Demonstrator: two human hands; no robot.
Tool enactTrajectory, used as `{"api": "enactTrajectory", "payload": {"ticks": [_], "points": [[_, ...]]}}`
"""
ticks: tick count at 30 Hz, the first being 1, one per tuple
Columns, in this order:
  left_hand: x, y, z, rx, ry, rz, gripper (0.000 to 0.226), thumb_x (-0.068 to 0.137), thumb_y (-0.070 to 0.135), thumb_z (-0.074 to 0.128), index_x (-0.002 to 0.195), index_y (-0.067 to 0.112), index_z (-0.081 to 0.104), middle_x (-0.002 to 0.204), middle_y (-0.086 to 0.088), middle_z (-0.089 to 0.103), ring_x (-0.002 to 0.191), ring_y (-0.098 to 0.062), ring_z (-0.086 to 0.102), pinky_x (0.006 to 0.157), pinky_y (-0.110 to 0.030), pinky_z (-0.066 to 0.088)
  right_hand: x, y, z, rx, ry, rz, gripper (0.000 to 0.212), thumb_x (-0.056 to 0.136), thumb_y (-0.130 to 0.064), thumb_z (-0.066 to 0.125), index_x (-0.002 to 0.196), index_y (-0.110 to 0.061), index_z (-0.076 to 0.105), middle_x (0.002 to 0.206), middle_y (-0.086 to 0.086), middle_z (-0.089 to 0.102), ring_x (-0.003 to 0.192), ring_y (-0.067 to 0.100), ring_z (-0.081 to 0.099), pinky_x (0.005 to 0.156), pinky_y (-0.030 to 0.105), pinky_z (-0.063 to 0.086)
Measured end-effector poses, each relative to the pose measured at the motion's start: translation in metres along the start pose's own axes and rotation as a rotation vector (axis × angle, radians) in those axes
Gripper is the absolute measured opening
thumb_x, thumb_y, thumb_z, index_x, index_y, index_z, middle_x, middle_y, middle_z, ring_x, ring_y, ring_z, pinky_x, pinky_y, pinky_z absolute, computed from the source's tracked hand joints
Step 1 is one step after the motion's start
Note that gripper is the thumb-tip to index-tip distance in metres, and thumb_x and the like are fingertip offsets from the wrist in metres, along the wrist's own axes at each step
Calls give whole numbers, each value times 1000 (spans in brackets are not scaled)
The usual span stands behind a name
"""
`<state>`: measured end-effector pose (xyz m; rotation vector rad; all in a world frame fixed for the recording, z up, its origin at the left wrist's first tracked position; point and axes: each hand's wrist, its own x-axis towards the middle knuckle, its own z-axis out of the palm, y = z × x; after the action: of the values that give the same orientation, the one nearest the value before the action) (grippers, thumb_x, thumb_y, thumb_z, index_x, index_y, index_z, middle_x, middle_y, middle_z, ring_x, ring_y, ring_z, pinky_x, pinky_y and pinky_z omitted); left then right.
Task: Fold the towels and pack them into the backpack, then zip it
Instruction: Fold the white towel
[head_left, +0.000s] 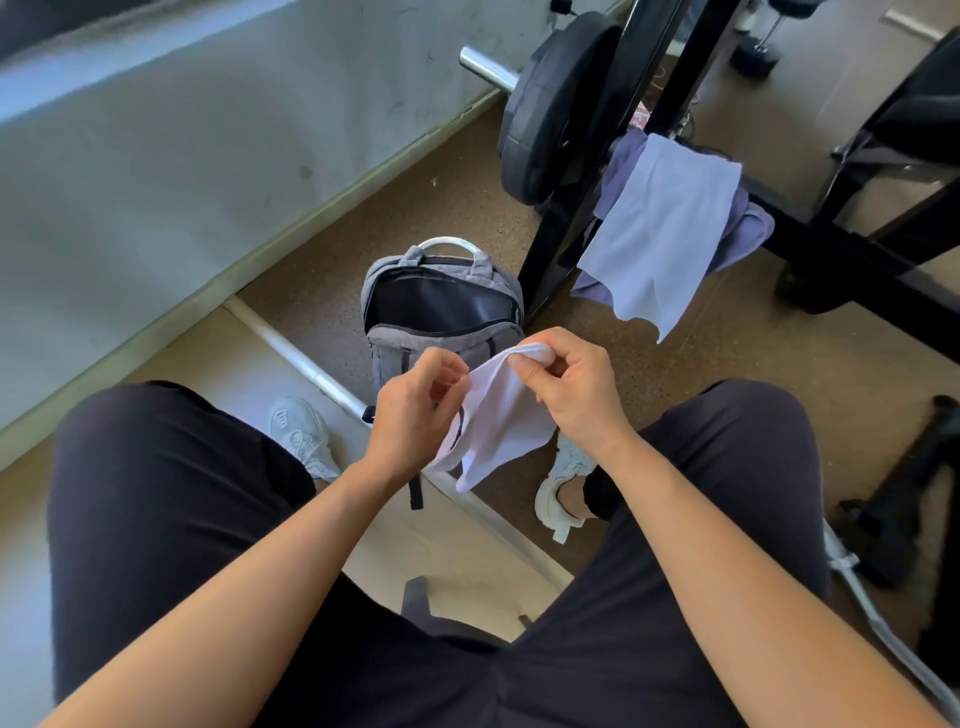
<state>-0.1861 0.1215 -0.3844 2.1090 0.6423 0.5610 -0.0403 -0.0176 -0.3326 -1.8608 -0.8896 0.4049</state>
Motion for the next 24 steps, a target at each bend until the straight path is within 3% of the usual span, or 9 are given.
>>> {"api": "enactTrajectory", "payload": {"ticks": [2, 5, 8, 13, 18, 24], "points": [[0, -1, -2, 13, -12, 34, 14, 94, 7, 64, 93, 21, 60, 79, 7, 67, 73, -16, 65, 66, -35, 55, 1, 1, -1, -12, 37, -1, 11, 94, -20, 71, 97, -11, 71, 84, -3, 69, 78, 6, 62, 69, 13, 47], [-2, 0, 0, 68, -41, 150, 19, 92, 2, 61, 94, 18, 71, 86, 4, 66, 74, -17, 62, 66, -37, 54, 4, 0, -1, -41, 64, -14, 13, 93, -24, 72, 98, -11, 71, 86, -2, 70, 82, 7, 64, 70, 13, 49], [-4, 5, 1, 35, -58, 164, 17, 92, 14, 65, 105, 17, 77, 93, 3, 68, 80, -14, 64, 71, -29, 55, 4, 0, 0, -66, 58, -27, 14, 93, -25, 72, 100, -13, 72, 89, -4, 71, 87, 9, 66, 70, 14, 54], [-4, 5, 4, 90, -39, 175, 22, 86, 24, 81, 105, 12, 80, 96, 0, 70, 84, -11, 61, 74, -17, 49, 3, -1, -2, -64, 44, -82, 11, 93, -25, 73, 99, -16, 71, 89, -4, 70, 88, 12, 67, 72, 19, 57], [1, -16, 13, 237, -191, 156, 13, 91, 24, 77, 93, 13, 81, 92, 0, 55, 86, -21, 50, 67, -32, 45, 2, -2, -6, -49, 58, -118, 12, 93, -23, 72, 99, -13, 70, 90, -5, 67, 88, 3, 64, 73, 10, 49], [-5, -51, 23, 404, -483, 68, 35, 103, 26, 59, 88, -5, 66, 98, -9, 48, 89, -30, 47, 73, -43, 44, 6, 0, -11, -36, 134, -116, 9, 94, -24, 71, 100, -17, 69, 92, -2, 67, 81, 4, 64, 74, 13, 53]]}}
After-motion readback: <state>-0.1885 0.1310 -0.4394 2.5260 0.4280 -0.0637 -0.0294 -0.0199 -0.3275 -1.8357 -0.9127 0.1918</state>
